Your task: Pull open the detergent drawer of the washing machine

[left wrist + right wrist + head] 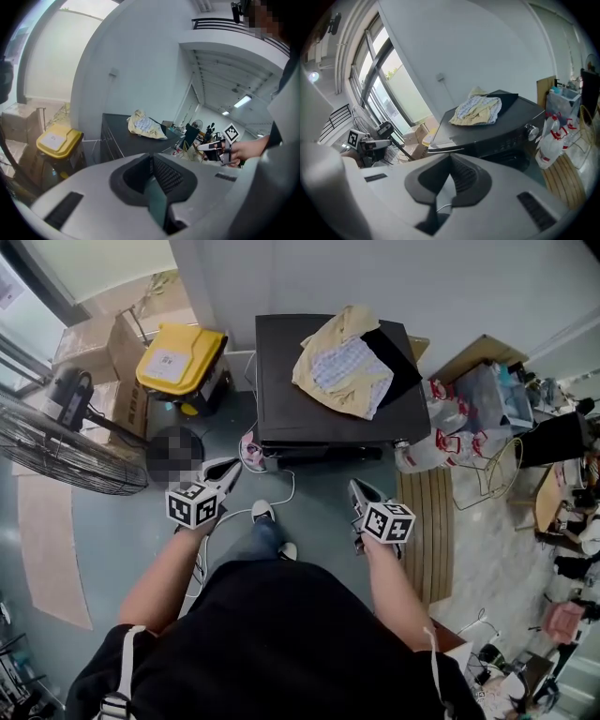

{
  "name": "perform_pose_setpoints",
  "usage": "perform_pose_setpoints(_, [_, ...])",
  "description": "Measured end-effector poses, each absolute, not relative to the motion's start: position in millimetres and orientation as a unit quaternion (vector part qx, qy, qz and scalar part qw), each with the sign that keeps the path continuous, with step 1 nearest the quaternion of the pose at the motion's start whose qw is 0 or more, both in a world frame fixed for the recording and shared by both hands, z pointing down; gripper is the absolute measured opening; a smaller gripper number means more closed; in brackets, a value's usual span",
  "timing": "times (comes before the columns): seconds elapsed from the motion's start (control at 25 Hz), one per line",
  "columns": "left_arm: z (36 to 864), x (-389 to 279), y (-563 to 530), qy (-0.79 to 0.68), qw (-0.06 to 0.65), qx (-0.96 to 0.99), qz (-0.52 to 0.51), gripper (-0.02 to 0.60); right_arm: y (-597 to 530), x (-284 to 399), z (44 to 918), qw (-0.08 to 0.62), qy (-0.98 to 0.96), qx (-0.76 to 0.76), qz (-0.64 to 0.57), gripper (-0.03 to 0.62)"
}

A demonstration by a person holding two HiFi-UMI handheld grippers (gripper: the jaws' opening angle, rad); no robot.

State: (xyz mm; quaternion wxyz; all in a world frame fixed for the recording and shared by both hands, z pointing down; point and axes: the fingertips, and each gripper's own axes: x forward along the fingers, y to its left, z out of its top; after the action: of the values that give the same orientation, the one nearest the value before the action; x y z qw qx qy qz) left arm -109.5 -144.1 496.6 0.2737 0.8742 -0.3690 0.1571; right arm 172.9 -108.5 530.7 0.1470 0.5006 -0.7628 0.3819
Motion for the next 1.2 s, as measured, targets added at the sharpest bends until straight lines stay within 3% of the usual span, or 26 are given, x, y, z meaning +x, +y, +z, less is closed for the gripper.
perform_pose_setpoints(0.6, [572.5,-120.6,-137.5,-0.354,0.364,0.841,0.187,0.026,-97.9,164.5,592.8,0.174,-0.735,0.494,0.432,0.002])
perform_pose_setpoints(1.2, [618.6,-104.4,-134.3,-0.331,0.433,0.819,0.18,0.026,-107.6,153.6,630.3,0.127,-0.705,0.489,0.498,0.002])
